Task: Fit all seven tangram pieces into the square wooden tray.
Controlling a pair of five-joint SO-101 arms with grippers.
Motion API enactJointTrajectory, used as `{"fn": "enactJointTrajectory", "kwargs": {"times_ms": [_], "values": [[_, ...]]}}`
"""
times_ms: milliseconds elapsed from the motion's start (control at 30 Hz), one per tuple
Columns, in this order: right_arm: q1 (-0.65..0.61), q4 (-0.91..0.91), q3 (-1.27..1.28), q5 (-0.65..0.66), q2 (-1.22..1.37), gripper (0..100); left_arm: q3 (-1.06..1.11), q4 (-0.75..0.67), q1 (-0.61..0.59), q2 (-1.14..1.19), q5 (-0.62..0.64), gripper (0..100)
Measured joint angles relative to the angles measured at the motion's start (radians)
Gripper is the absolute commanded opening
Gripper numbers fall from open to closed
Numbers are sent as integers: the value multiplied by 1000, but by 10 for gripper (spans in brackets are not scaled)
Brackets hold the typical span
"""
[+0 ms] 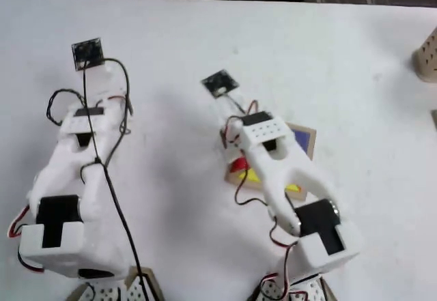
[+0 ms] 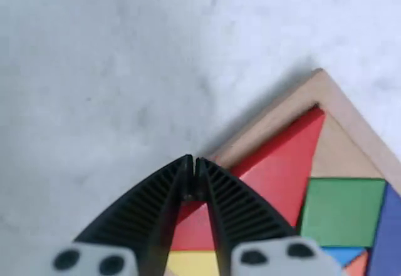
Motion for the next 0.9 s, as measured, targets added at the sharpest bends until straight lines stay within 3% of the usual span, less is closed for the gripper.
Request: {"fn": "enactJointTrajectory", "kwargs": {"times_ms": [167,467,900], "values": [[15,34,60,0,-129,18,0,0,0,0,0,27],[44,-100,275,0,-319,17,0,0,0,0,0,25],[488,-173,279,-203,-318,17,0,0,0,0,0,24]]}}
